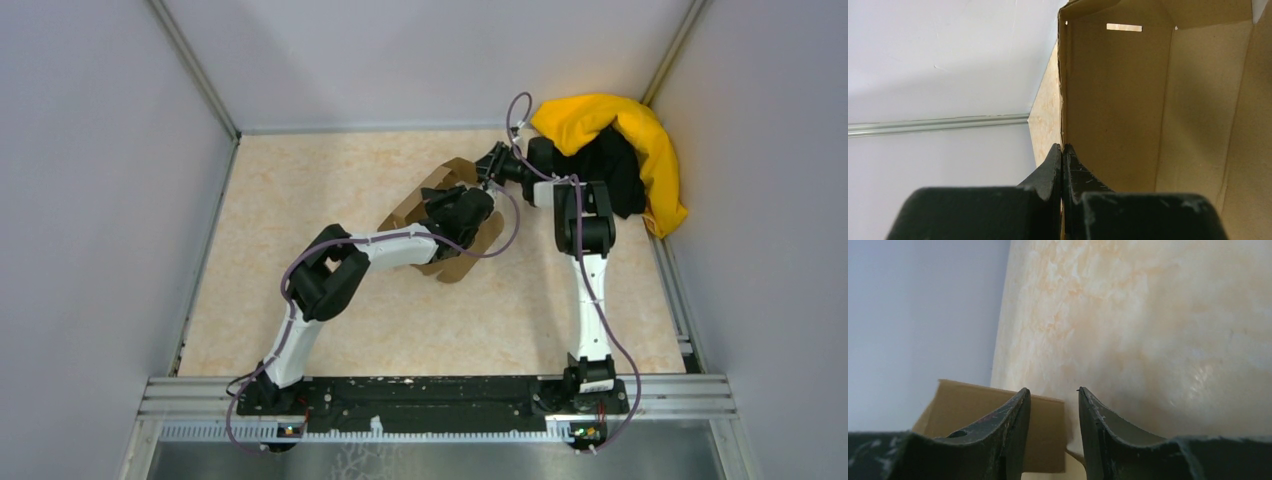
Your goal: Fold the paper box
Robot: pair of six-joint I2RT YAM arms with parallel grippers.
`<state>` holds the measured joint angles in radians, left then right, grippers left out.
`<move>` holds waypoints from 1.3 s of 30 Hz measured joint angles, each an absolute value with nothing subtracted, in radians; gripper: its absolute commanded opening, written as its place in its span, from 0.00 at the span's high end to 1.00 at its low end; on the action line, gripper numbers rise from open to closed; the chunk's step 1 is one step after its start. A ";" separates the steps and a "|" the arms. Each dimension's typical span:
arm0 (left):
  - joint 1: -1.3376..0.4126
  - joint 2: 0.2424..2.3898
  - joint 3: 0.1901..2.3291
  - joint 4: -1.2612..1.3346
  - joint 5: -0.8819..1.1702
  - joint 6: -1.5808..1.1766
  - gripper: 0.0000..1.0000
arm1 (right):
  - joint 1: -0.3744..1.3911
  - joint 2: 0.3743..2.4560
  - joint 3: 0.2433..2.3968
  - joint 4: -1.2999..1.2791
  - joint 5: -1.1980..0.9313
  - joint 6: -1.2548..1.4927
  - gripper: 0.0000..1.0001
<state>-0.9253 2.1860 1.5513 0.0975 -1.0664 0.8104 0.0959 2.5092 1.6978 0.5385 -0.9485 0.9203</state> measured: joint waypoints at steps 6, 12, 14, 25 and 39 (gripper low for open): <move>-0.925 2.186 1.551 0.098 -1.066 0.813 1.00 | 0.096 2.495 1.593 0.607 -0.970 0.937 0.59; -0.925 2.186 1.551 0.098 -1.066 0.813 1.00 | 0.096 2.488 1.542 0.701 -0.992 0.973 0.59; -0.925 2.186 1.549 0.099 -1.066 0.813 1.00 | 0.096 2.488 1.526 0.736 -0.998 0.991 0.59; -0.925 2.186 1.519 0.109 -1.065 0.805 1.00 | 0.096 2.486 1.447 0.930 -1.010 1.089 0.60; -0.925 2.186 1.504 0.124 -1.065 0.805 1.00 | 0.089 2.482 1.335 1.215 -1.050 1.229 0.64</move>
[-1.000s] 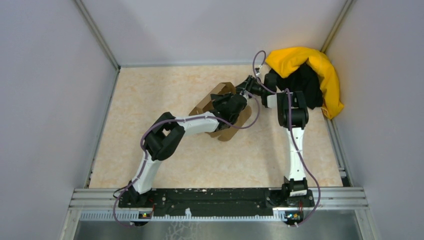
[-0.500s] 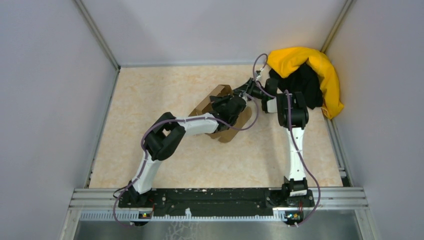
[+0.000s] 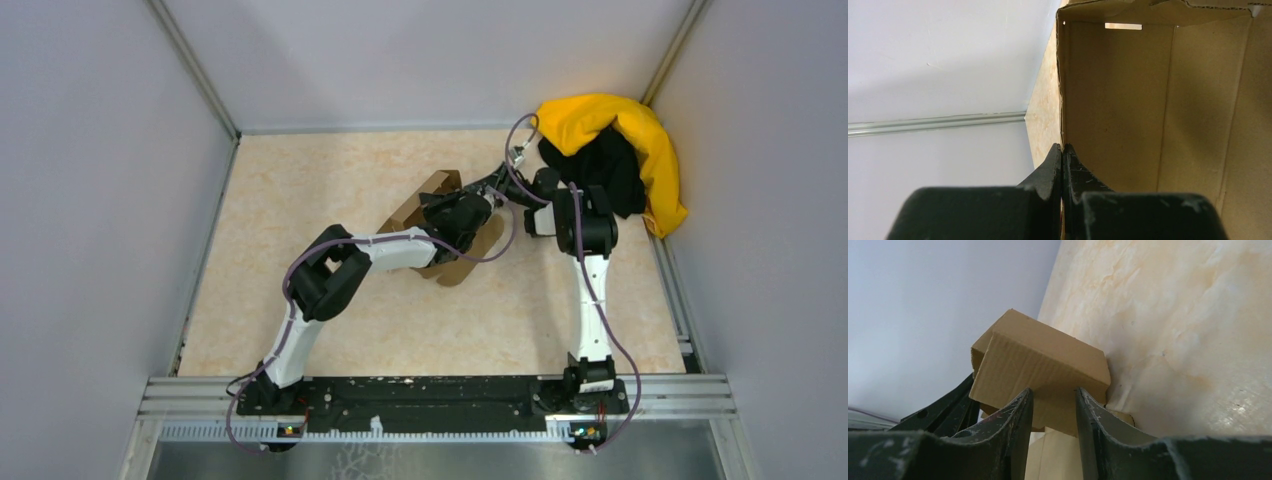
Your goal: Fold the paper box
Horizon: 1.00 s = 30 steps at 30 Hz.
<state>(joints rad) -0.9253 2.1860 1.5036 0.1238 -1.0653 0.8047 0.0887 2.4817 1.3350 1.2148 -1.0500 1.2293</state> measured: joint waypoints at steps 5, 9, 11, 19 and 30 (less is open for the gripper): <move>-0.929 2.186 1.498 0.135 -1.066 0.814 1.00 | 0.089 2.481 1.333 1.261 -1.067 1.243 0.64; -0.937 2.186 1.492 0.148 -1.066 0.830 1.00 | 0.094 2.476 1.333 1.247 -1.073 1.217 0.64; -0.942 2.186 1.488 0.159 -1.066 0.840 1.00 | 0.097 2.466 1.333 1.202 -1.071 1.164 0.64; -0.951 2.186 1.464 0.186 -1.071 0.871 1.00 | 0.134 2.346 1.328 0.850 -1.012 0.809 0.60; -0.960 2.186 1.438 0.223 -1.070 0.902 1.00 | 0.141 2.326 1.304 0.705 -0.939 0.636 0.63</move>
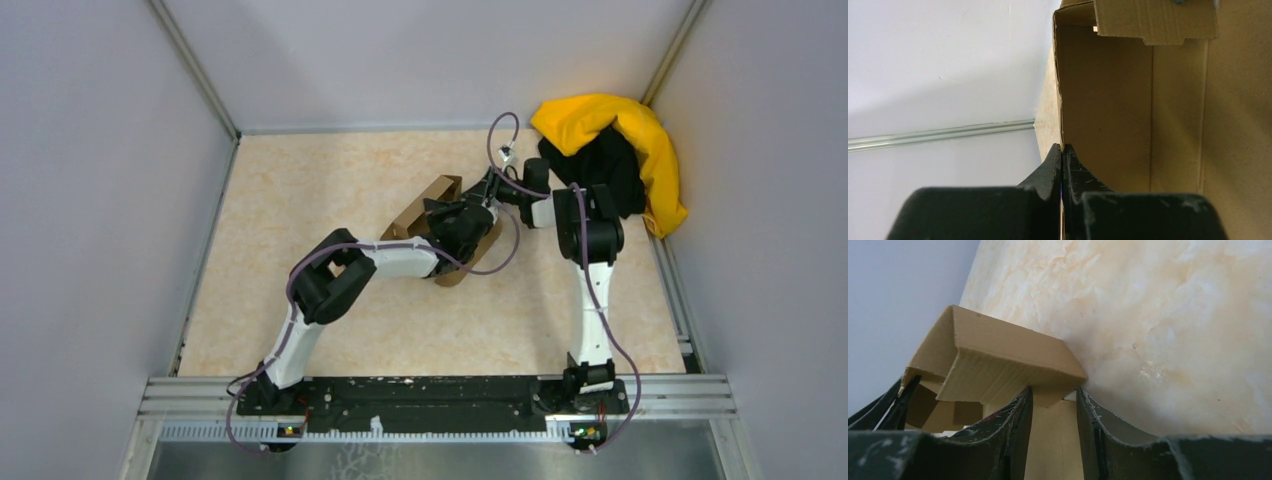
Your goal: Fold the paper box
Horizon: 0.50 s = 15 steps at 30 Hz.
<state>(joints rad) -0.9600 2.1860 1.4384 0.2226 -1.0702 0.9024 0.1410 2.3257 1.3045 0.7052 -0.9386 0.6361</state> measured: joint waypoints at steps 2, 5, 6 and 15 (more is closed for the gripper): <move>-0.961 2.186 1.438 0.227 -1.069 0.907 1.00 | 0.141 2.326 1.297 0.694 -0.925 0.621 0.63; -0.963 2.186 1.434 0.233 -1.066 0.913 1.00 | 0.141 2.326 1.293 0.705 -0.915 0.607 0.61; -0.963 2.186 1.432 0.234 -1.066 0.915 1.00 | 0.141 2.326 1.287 0.717 -0.913 0.603 0.60; -0.965 2.186 1.418 0.258 -1.053 0.925 1.00 | 0.141 2.300 1.201 0.880 -0.909 0.564 0.52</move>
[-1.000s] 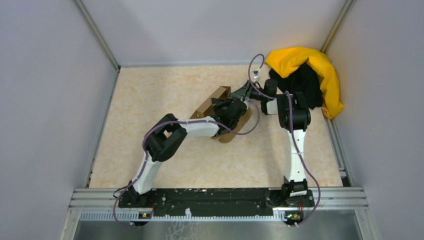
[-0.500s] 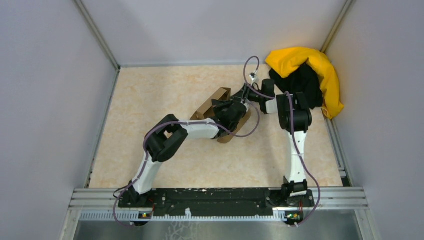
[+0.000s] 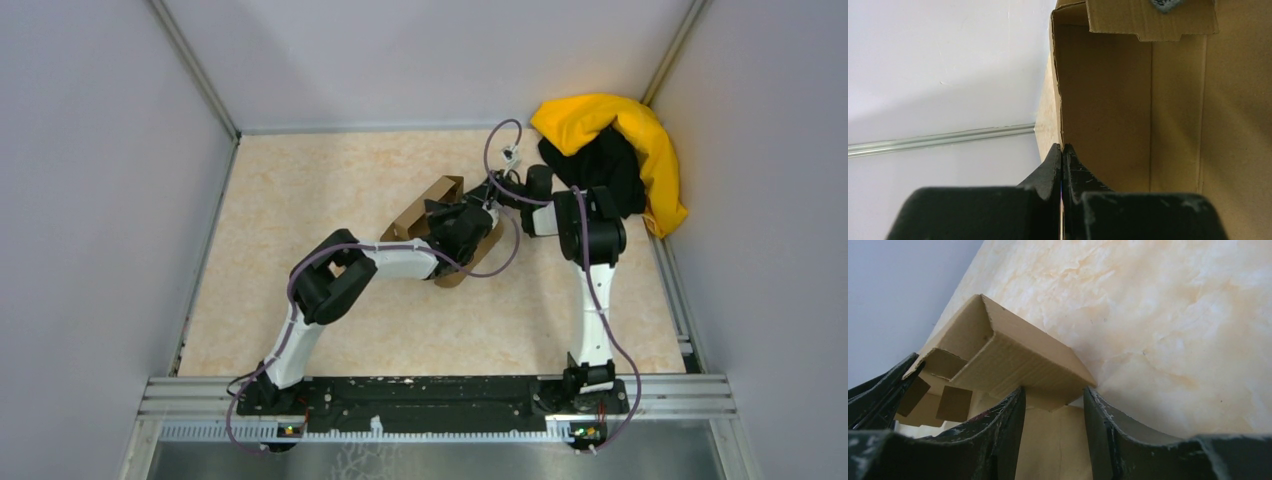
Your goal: Fold the paper box
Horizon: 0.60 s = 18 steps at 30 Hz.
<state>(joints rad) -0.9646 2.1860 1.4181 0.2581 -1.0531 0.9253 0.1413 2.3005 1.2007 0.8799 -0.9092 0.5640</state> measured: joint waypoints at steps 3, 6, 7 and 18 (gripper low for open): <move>-0.965 2.186 1.414 0.265 -1.050 0.932 1.00 | 0.141 2.297 1.187 0.952 -0.909 0.561 0.50; -0.965 2.186 1.404 0.278 -1.045 0.939 1.00 | 0.141 2.296 1.172 1.024 -0.910 0.564 0.49; -0.965 2.186 1.402 0.283 -1.043 0.941 1.00 | 0.141 2.296 1.171 1.039 -0.910 0.566 0.49; -0.964 2.173 1.374 0.315 -1.020 0.952 1.00 | 0.142 2.296 1.196 1.049 -0.931 0.575 0.45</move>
